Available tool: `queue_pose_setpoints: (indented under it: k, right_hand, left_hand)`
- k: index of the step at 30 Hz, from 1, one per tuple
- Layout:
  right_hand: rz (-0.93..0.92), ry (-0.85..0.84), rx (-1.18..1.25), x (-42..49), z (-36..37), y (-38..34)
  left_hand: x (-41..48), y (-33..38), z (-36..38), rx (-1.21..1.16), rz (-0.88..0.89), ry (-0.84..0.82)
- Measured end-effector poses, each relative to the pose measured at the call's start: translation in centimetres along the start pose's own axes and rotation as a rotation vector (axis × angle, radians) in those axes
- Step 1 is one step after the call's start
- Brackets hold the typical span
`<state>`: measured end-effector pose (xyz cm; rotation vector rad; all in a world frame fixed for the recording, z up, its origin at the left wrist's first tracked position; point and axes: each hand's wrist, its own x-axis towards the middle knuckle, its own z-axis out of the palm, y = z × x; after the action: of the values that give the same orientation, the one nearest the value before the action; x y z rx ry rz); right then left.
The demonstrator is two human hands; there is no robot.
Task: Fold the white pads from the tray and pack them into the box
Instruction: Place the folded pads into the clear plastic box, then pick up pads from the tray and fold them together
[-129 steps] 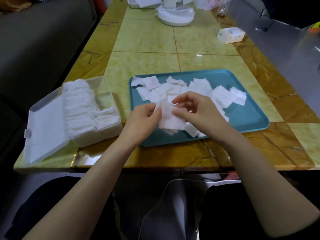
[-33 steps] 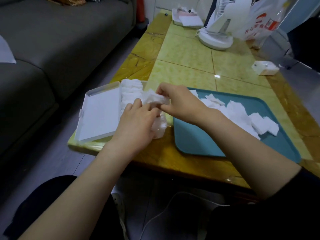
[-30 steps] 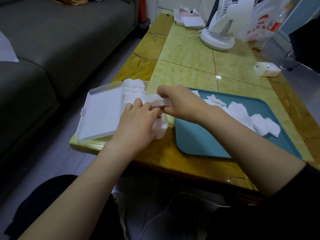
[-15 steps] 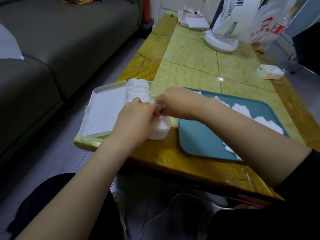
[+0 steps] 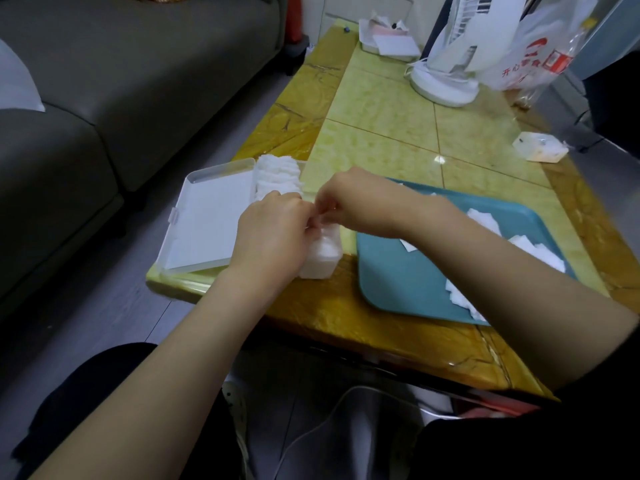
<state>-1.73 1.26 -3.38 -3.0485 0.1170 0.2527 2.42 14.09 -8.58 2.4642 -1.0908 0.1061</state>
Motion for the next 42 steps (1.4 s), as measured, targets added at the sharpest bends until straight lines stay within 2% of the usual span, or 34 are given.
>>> queue_pose_setpoints:
  k: [5, 11, 14, 16, 18, 19, 21, 23, 25, 27, 30, 34, 42]
  right_hand:
    - [0.006, 0.071, 0.069, 0.1, 2.0, -0.1]
    - [0.004, 0.109, 0.251, -1.3, 2.8, 0.4]
    - [0.000, 0.199, 0.286, -2.6, 3.8, 0.9]
    - [0.089, 0.332, 0.361, -3.9, 4.3, 1.8]
    - [0.209, 0.435, 0.395, -5.1, 4.8, 3.4]
    - [0.262, 0.433, 0.366, -5.6, 5.2, 4.4]
    - [0.353, 0.304, 0.247, -6.3, 6.1, 6.6]
    - [0.404, 0.135, 0.172, -6.7, 7.2, 8.4]
    - [0.438, 0.063, 0.156, -6.8, 7.9, 9.5]
    - [0.477, 0.070, 0.123, -6.6, 8.4, 10.3]
    - [0.500, 0.102, 0.047, -6.1, 8.4, 10.7]
    - [0.457, 0.126, 0.070, -6.3, 8.0, 10.1]
    - [0.428, 0.242, 0.131, -9.9, 7.9, 9.0]
  left_hand:
    - [0.0, 0.2, 0.2, -0.035, -0.041, 0.042]
    - [0.0, 0.0, 0.3, 0.052, 0.007, -0.043]
    - [0.0, 0.4, 0.1, 0.113, 0.017, -0.062]
    - [0.0, 0.9, 0.4, 0.187, 0.043, 0.000]
    - [0.0, 1.5, 0.9, 0.232, 0.107, 0.129]
    - [-0.1, 1.9, 1.1, 0.225, 0.144, 0.187]
    - [-0.3, 3.0, 1.7, 0.164, 0.241, 0.207]
    - [-0.5, 4.3, 2.4, 0.128, 0.344, 0.162]
    - [-0.6, 5.1, 3.6, 0.127, 0.427, 0.092]
    - [-0.8, 5.9, 4.7, 0.103, 0.500, 0.010]
    - [-1.3, 7.2, 5.6, 0.142, 0.504, -0.184]
    - [-1.1, 7.7, 6.7, 0.229, 0.460, -0.266]
    - [-1.2, 8.1, 6.6, 0.134, 0.398, -0.317]
